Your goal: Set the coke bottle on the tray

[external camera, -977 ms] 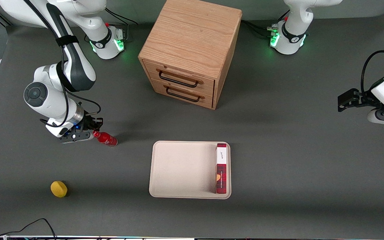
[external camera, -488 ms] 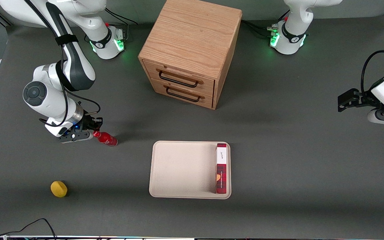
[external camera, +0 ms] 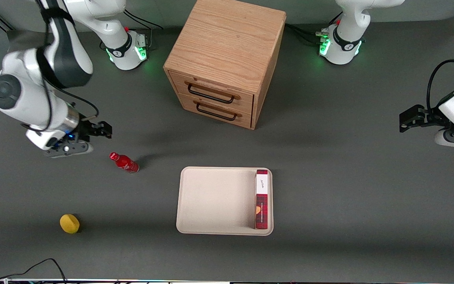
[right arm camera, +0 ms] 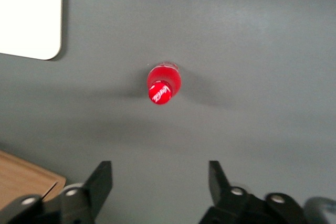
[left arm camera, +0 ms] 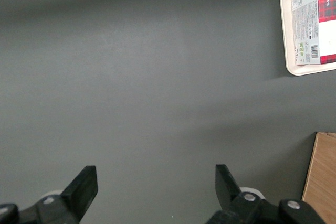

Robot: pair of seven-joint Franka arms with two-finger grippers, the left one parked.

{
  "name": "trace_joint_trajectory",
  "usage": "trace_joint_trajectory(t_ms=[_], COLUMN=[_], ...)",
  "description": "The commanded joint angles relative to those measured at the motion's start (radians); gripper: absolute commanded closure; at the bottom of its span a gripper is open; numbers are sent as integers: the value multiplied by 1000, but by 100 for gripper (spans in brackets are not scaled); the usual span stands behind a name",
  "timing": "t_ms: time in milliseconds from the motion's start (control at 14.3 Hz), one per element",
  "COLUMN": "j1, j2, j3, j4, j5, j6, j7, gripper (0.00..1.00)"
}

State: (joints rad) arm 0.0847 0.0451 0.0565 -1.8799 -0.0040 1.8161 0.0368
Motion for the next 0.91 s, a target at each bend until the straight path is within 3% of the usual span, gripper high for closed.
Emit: trace_joint_trajectory(t_ms=[0, 140, 488, 837], j1=[-13, -16, -40, -34], j2=[13, 12, 24, 56], j3=[-3, -4, 3, 5], j4=[244, 361, 409, 182], j5=[-16, -13, -4, -4], j6=[-234, -343, -362, -57], j7=[-12, -37, -44, -41], gripper=[0, 0, 0, 0])
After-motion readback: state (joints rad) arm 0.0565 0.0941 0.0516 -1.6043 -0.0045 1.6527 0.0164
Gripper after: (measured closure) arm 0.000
